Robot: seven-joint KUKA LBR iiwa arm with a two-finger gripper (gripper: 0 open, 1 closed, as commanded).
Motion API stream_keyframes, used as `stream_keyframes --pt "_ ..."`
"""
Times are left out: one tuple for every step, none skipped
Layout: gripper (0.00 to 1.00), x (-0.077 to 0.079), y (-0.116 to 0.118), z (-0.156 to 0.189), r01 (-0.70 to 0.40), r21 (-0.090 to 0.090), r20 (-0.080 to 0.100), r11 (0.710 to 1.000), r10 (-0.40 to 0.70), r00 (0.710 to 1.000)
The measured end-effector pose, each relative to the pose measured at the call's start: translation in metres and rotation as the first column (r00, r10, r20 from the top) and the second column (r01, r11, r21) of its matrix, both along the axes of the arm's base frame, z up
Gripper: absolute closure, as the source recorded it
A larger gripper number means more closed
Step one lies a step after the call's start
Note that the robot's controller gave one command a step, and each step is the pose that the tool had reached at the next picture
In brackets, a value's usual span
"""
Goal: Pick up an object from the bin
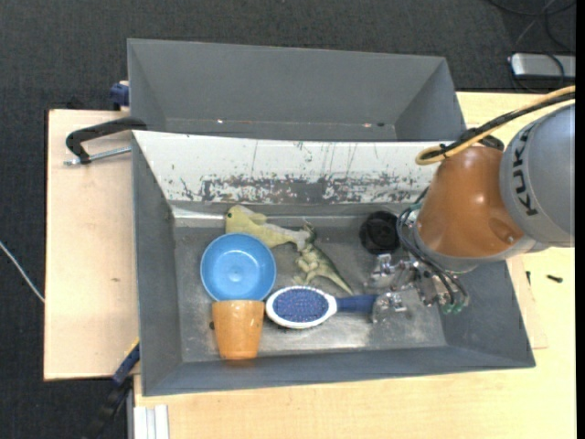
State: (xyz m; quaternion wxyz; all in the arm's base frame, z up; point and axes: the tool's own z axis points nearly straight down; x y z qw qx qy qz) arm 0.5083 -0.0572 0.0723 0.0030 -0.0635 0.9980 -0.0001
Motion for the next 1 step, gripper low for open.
stream_keyframes --pt "1.00 -0.0020 -0.0495 0.2088 -0.169 -0.006 0.007 0.986 0.169 0.986"
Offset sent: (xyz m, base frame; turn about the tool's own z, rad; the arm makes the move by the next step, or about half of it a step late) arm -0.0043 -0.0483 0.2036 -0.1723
